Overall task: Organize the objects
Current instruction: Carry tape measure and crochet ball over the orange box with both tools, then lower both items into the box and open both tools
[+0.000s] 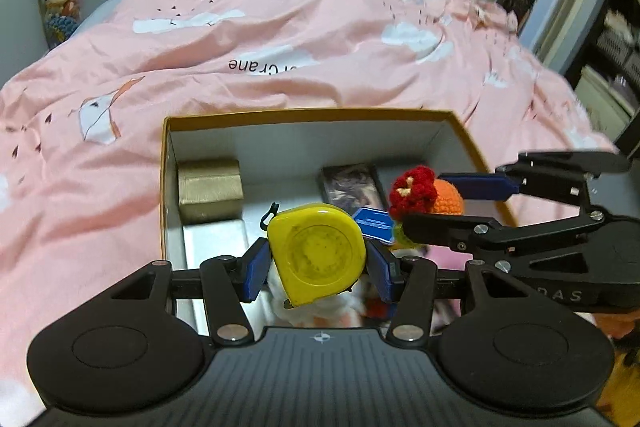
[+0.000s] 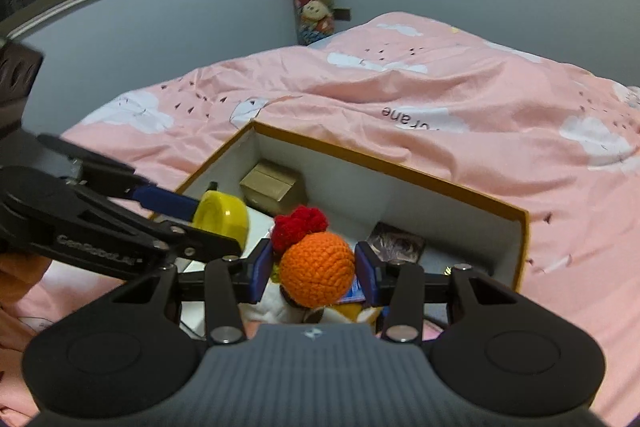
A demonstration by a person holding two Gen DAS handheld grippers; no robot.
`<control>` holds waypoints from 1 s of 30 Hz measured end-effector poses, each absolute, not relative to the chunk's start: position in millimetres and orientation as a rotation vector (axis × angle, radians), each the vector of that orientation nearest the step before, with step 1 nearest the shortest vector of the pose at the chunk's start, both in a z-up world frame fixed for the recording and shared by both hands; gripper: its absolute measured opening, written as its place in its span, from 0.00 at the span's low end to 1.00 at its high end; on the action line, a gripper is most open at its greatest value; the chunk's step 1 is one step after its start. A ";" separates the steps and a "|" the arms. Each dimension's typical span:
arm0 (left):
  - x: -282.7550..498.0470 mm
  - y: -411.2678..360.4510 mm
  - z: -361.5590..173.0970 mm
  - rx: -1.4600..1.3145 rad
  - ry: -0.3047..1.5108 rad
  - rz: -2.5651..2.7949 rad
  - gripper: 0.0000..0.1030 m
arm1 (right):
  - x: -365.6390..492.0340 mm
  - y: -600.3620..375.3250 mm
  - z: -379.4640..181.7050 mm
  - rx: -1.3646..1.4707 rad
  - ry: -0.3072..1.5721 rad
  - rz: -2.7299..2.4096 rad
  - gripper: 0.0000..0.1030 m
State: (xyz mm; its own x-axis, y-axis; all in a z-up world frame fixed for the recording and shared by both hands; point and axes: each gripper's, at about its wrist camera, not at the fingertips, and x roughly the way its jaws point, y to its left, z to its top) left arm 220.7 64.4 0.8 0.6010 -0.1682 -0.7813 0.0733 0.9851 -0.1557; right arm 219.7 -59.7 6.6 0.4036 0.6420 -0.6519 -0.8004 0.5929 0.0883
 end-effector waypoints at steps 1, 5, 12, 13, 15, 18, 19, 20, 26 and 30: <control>225.8 63.9 -2.3 -0.086 0.919 -0.144 0.58 | 222.2 -55.7 4.5 -0.272 0.699 0.939 0.45; 242.6 61.0 -11.2 0.019 0.931 -0.170 0.58 | 233.5 -38.0 -5.0 -0.392 0.666 0.980 0.45; 266.5 59.9 -25.2 0.167 0.968 -0.226 0.58 | 267.6 -25.4 -17.3 -0.435 0.711 1.007 0.45; 268.3 58.3 -27.5 0.198 0.970 -0.233 0.58 | 275.4 -26.4 -17.8 -0.400 0.731 1.011 0.45; 271.6 54.8 -32.1 0.248 0.975 -0.245 0.58 | 287.4 -26.9 -19.0 -0.341 0.761 1.015 0.45; 277.6 49.2 -39.4 0.300 0.983 -0.271 0.58 | 303.1 -24.1 -23.9 -0.250 0.821 1.016 0.45; 280.6 47.4 -42.3 0.313 0.989 -0.274 0.58 | 307.5 -22.6 -26.6 -0.222 0.845 1.013 0.45; 283.1 46.6 -44.9 0.319 0.996 -0.274 0.58 | 311.5 -20.8 -29.6 -0.194 0.869 1.016 0.45; 288.0 39.9 -54.8 0.394 1.010 -0.283 0.58 | 322.1 -7.7 -47.8 -0.151 0.953 0.986 0.45; 288.9 36.8 -56.4 0.416 1.015 -0.287 0.59 | 330.4 -8.4 -59.6 -0.127 0.995 0.953 0.45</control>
State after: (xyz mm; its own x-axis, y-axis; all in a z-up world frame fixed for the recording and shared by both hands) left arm 288.9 36.8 -56.4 0.5005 -0.0398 -0.8648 0.4190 0.8853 0.2018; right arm 330.4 -8.4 -59.6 0.1929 0.6231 -0.7579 -0.7307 0.6068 0.3129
